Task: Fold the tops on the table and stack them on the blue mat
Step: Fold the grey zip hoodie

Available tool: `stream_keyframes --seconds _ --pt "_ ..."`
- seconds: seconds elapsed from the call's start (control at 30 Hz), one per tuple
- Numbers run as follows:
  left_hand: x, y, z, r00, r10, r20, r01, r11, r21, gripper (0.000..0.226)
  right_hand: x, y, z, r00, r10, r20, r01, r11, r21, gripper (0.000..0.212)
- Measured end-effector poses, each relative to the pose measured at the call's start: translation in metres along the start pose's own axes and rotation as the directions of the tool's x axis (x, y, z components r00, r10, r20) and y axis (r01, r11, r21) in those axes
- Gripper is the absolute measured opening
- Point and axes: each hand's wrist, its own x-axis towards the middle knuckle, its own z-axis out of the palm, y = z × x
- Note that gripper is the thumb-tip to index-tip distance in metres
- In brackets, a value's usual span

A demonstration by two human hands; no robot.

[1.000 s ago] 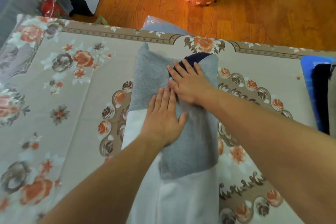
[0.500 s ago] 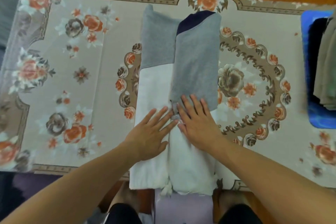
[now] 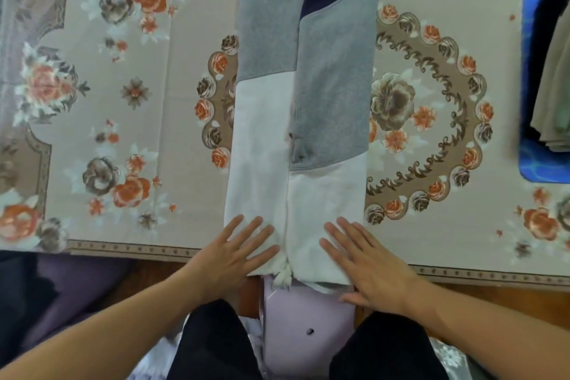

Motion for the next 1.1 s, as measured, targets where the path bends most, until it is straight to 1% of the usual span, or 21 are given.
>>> stream_keyframes --seconds 0.07,0.13,0.17,0.23,0.33,0.47,0.53,0.6,0.7,0.73,0.77,0.87,0.9,0.97,1.03,1.1 --pt "0.005 0.015 -0.001 0.997 -0.073 0.028 0.073 0.997 -0.022 0.096 0.011 -0.018 0.01 0.993 0.11 0.034 -0.112 0.993 0.039 0.114" --pt "0.007 0.025 -0.004 0.99 -0.116 0.086 0.12 0.992 -0.037 0.102 0.024 -0.033 0.018 0.979 0.205 0.011 -0.205 0.978 0.035 0.113" --pt "0.007 0.028 -0.006 0.986 -0.131 0.107 0.137 0.99 -0.047 0.104 0.028 -0.038 0.02 0.973 0.23 -0.006 -0.229 0.973 0.025 0.11" --pt "0.005 0.03 -0.007 0.98 -0.151 0.125 0.16 0.985 -0.065 0.107 0.031 -0.044 0.022 0.969 0.246 -0.009 -0.246 0.969 0.004 0.104" --pt "0.0 0.027 -0.011 0.982 -0.121 0.146 0.135 0.987 -0.09 0.097 0.028 -0.045 0.021 0.97 0.243 0.017 -0.243 0.97 -0.012 0.094" --pt "-0.002 0.02 -0.022 0.985 -0.071 0.156 0.086 0.992 -0.091 0.085 0.019 -0.031 0.01 0.986 0.159 0.043 -0.158 0.987 -0.027 0.092" --pt "0.0 0.018 -0.026 0.983 -0.058 0.174 0.07 0.996 -0.061 0.082 0.018 -0.03 0.005 0.987 0.147 0.059 -0.146 0.989 -0.014 0.091" --pt "0.003 0.018 -0.031 0.977 -0.051 0.206 0.059 0.998 -0.034 0.08 0.023 -0.037 0.004 0.981 0.182 0.074 -0.182 0.983 -0.005 0.093" --pt "0.011 0.025 -0.033 0.987 -0.096 0.132 0.101 0.994 -0.038 0.084 0.034 -0.051 0.001 0.956 0.269 0.117 -0.273 0.962 0.025 0.106" --pt "0.013 0.026 -0.035 0.976 -0.108 0.187 0.116 0.993 -0.036 0.086 0.038 -0.055 -0.001 0.947 0.294 0.132 -0.299 0.954 0.024 0.109" --pt "0.016 0.027 -0.034 0.971 -0.125 0.202 0.131 0.991 -0.016 0.087 0.042 -0.058 -0.004 0.938 0.314 0.144 -0.32 0.947 0.019 0.109" --pt "0.022 0.03 -0.03 0.981 -0.14 0.137 0.146 0.989 -0.032 0.08 0.053 -0.062 -0.014 0.913 0.372 0.169 -0.386 0.921 0.054 0.099" --pt "0.022 0.03 -0.033 0.985 -0.129 0.111 0.136 0.989 -0.058 0.077 0.055 -0.062 -0.019 0.909 0.373 0.186 -0.388 0.92 0.055 0.093" --pt "0.02 0.036 -0.035 0.988 -0.13 0.081 0.138 0.984 -0.11 0.075 0.052 -0.06 -0.021 0.921 0.328 0.21 -0.347 0.936 0.061 0.087" --pt "0.014 0.043 -0.04 0.989 -0.093 0.115 0.108 0.985 -0.132 0.075 0.045 -0.059 -0.03 0.918 0.285 0.276 -0.321 0.942 0.095 0.091" --pt "0.01 0.047 -0.051 0.991 -0.033 0.126 0.057 0.98 -0.19 0.072 0.033 -0.061 -0.043 0.921 0.194 0.337 -0.255 0.955 0.148 0.092"
